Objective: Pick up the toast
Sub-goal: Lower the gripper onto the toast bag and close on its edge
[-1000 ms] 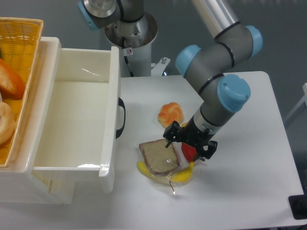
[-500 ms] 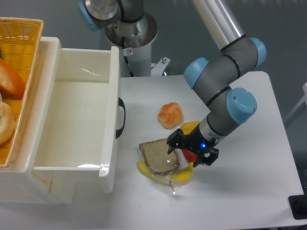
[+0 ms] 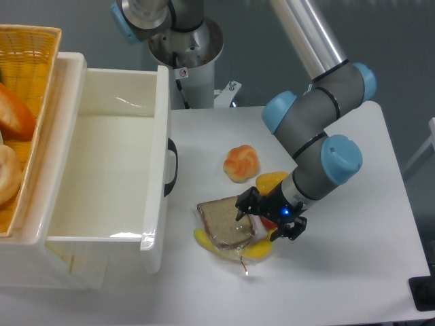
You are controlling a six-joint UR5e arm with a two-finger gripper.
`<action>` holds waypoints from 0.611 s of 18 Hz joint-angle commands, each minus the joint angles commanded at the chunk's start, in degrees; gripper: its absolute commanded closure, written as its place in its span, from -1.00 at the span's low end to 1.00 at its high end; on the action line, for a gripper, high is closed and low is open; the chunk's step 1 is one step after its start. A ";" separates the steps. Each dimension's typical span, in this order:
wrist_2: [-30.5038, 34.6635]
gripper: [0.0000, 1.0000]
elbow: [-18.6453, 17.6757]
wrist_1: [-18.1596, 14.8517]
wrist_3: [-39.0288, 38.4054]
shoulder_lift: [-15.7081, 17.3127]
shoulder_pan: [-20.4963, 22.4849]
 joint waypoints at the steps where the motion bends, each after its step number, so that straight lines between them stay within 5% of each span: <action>1: -0.61 -1.00 0.00 0.27 0.00 -0.35 -0.09; 11: -0.71 -1.00 -0.53 0.10 0.09 0.43 -0.18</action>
